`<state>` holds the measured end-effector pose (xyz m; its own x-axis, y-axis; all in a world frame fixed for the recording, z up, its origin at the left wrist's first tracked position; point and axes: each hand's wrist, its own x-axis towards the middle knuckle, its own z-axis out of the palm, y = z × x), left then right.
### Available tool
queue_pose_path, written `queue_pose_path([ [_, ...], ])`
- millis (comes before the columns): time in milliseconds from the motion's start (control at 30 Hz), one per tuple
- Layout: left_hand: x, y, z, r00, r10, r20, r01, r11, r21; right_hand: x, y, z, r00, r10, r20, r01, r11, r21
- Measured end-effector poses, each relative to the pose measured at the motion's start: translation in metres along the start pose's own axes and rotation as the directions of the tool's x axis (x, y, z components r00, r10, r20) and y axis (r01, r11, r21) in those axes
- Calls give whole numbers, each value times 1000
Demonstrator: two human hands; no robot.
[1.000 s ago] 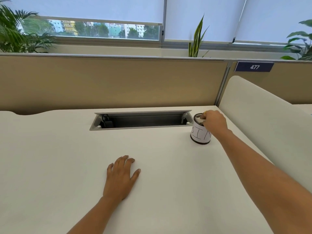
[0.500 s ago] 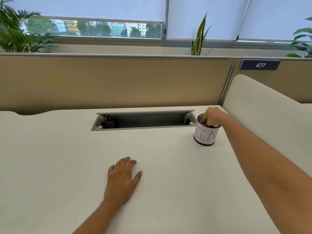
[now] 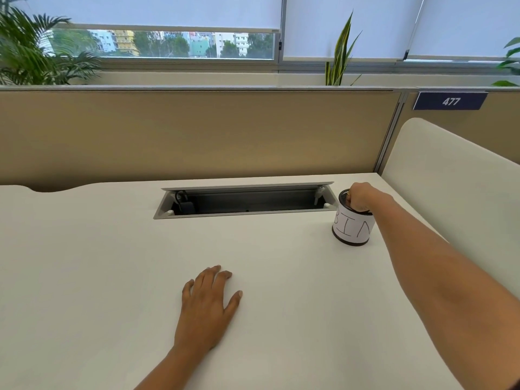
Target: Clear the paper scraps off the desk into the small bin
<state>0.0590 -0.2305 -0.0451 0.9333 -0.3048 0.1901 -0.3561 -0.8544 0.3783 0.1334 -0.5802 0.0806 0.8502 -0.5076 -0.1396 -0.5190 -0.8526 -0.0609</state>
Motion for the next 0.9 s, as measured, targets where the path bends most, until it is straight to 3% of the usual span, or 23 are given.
queue_pose_path([
  [467,0,-1,3,1000,4,-6,-4,1000,-11,-20,10,-8,998,-32,-47,39,989,146],
  [633,0,-3,4,1000,6,-13,-7,1000,-20,-32,6,2,962,33,-272,62,941,334],
  [800,1,-1,3,1000,-2,-23,1,999,-43,-49,-1,16,850,85,-521,194,868,457],
  [900,0,-4,5,1000,-4,-31,2,999,-47,-63,-6,27,777,64,-626,276,860,430],
])
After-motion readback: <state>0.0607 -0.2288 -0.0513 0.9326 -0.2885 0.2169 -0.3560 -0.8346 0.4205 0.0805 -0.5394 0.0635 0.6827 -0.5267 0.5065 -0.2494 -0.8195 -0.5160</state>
